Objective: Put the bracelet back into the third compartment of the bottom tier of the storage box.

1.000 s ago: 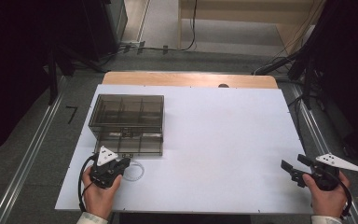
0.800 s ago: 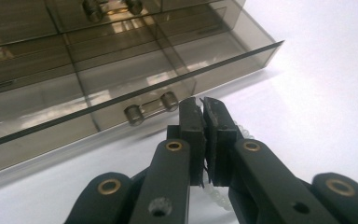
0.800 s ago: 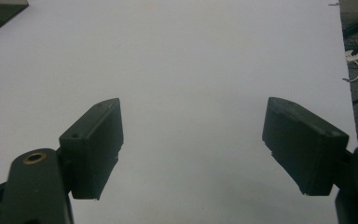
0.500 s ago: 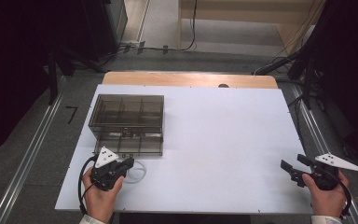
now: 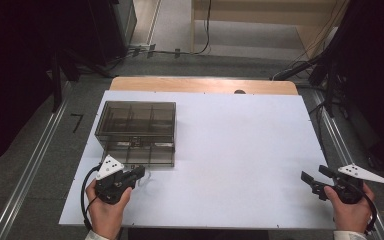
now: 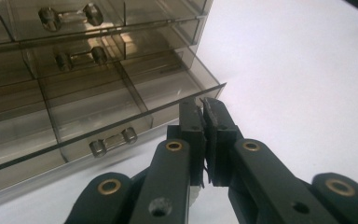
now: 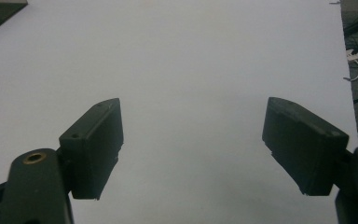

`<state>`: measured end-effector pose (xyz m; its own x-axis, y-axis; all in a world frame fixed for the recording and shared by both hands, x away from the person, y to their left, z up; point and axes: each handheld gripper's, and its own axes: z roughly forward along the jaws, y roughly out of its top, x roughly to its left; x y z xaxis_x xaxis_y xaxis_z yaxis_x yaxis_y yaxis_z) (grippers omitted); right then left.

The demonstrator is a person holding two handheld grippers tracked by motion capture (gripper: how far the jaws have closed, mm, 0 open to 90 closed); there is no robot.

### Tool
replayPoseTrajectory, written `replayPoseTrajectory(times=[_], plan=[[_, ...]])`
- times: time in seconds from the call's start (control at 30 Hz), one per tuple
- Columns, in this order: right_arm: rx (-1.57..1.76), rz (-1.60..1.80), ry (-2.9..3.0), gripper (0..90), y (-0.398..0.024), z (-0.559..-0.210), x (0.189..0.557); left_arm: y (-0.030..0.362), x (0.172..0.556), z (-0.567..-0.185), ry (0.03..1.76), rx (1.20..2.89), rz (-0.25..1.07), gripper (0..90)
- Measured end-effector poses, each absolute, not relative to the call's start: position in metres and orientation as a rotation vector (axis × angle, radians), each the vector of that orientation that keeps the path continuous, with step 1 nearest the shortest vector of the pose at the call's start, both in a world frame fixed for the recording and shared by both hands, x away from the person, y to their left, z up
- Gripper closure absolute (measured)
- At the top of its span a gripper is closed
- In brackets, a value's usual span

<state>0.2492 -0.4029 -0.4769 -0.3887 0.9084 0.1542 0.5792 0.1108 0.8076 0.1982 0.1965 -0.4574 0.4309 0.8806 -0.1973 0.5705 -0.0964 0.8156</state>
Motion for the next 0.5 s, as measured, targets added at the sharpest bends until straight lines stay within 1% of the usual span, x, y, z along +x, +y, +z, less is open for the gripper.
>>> replayPoseTrajectory(times=[0.27, 0.5], plan=[[1.45, 1.179, 2.013, 18.6, -0.403, -0.4767, 0.2493, 0.1969, 0.1981, -0.4513, 1.235, 1.747, 0.43, 88.2], [1.448, 1.183, 2.009, 18.6, -0.4032, -0.4763, 0.2495, 0.1918, 0.2, -0.4488, 1.219, 1.75, 0.425, 88.3]])
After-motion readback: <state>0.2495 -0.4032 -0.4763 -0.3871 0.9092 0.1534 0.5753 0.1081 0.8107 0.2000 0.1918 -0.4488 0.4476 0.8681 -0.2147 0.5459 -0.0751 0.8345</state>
